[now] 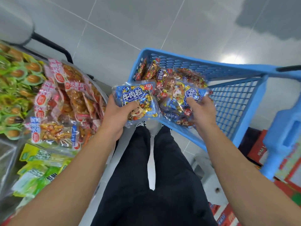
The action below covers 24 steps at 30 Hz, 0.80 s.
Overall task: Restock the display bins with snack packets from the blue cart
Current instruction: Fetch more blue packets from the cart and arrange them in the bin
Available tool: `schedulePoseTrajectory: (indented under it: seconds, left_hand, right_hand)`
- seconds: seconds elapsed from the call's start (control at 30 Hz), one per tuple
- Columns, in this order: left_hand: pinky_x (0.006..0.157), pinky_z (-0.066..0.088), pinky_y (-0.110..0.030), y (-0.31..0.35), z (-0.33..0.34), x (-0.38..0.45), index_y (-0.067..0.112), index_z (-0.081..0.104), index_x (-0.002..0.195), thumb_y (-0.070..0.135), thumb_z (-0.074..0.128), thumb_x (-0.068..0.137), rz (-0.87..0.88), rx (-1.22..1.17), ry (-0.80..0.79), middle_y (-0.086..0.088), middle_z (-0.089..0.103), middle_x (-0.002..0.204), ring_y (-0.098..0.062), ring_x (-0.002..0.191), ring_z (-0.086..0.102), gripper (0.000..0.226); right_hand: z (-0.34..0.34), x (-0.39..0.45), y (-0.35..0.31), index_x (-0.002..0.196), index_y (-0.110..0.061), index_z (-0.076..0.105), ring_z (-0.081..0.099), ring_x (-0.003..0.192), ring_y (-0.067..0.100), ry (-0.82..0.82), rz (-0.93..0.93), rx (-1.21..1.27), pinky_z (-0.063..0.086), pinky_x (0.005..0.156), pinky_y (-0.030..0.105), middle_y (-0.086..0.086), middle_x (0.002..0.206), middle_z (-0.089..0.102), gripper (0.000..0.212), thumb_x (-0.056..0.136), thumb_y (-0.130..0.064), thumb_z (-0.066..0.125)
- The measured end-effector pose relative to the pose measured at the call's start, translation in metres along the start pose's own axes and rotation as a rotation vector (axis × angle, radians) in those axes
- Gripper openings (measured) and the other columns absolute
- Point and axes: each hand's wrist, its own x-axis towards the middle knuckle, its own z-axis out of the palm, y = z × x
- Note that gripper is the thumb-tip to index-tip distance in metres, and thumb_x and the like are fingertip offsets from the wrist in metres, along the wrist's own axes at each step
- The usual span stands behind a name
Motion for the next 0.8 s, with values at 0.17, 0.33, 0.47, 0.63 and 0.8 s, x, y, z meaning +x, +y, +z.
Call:
schedulePoseTrajectory:
  seconds: [0.17, 0.33, 0.47, 0.63, 0.8]
  left_hand:
    - [0.069, 0.058, -0.025, 0.014, -0.025, -0.070, 0.024, 0.053, 0.124, -0.002, 0.072, 0.086, 0.049, -0.046, -0.060, 0.012, 0.078, 0.098, -0.013, 0.091, 0.075, 0.050]
    - [0.062, 0.060, -0.032, -0.001, -0.047, -0.149, 0.021, 0.058, 0.121, -0.005, 0.060, 0.092, 0.095, -0.260, -0.010, 0.000, 0.076, 0.097, -0.016, 0.079, 0.074, 0.039]
    - [0.058, 0.060, -0.039, -0.031, -0.058, -0.204, 0.025, 0.059, 0.118, 0.000, 0.057, 0.095, 0.144, -0.455, 0.048, -0.002, 0.077, 0.097, -0.023, 0.079, 0.076, 0.035]
    - [0.075, 0.060, -0.045, -0.070, -0.062, -0.253, 0.016, 0.033, 0.153, 0.010, 0.070, 0.090, 0.136, -0.612, 0.282, -0.014, 0.056, 0.143, -0.034, 0.115, 0.066, 0.073]
    - [0.099, 0.050, -0.056, -0.114, -0.080, -0.292, 0.019, 0.029, 0.155, 0.017, 0.074, 0.090, 0.186, -0.686, 0.474, -0.011, 0.054, 0.146, -0.031, 0.121, 0.063, 0.078]
  right_hand:
    - [-0.047, -0.059, -0.025, 0.125, -0.008, 0.057, 0.064, 0.104, 0.031, -0.123, -0.077, -0.017, 0.054, 0.090, 0.051, 0.016, 0.116, 0.065, 0.077, 0.069, -0.060, 0.066]
    - [-0.066, -0.116, -0.048, 0.117, -0.015, 0.064, 0.064, 0.107, 0.031, -0.312, -0.206, 0.007, 0.050, 0.097, 0.054, 0.011, 0.115, 0.068, 0.060, 0.074, -0.058, 0.063]
    - [-0.072, -0.145, -0.055, 0.104, -0.030, 0.070, 0.068, 0.097, 0.035, -0.518, -0.362, -0.039, 0.052, 0.091, 0.060, 0.010, 0.100, 0.073, 0.034, 0.080, -0.052, 0.060]
    - [-0.079, -0.168, -0.051, 0.105, -0.035, 0.071, 0.071, 0.098, 0.018, -0.644, -0.426, -0.059, 0.052, 0.096, 0.053, -0.004, 0.103, 0.076, 0.032, 0.079, -0.052, 0.063]
    - [-0.067, -0.208, -0.027, 0.114, -0.028, 0.069, 0.065, 0.112, 0.020, -0.799, -0.385, -0.101, 0.047, 0.103, 0.049, -0.003, 0.114, 0.073, 0.048, 0.074, -0.054, 0.066]
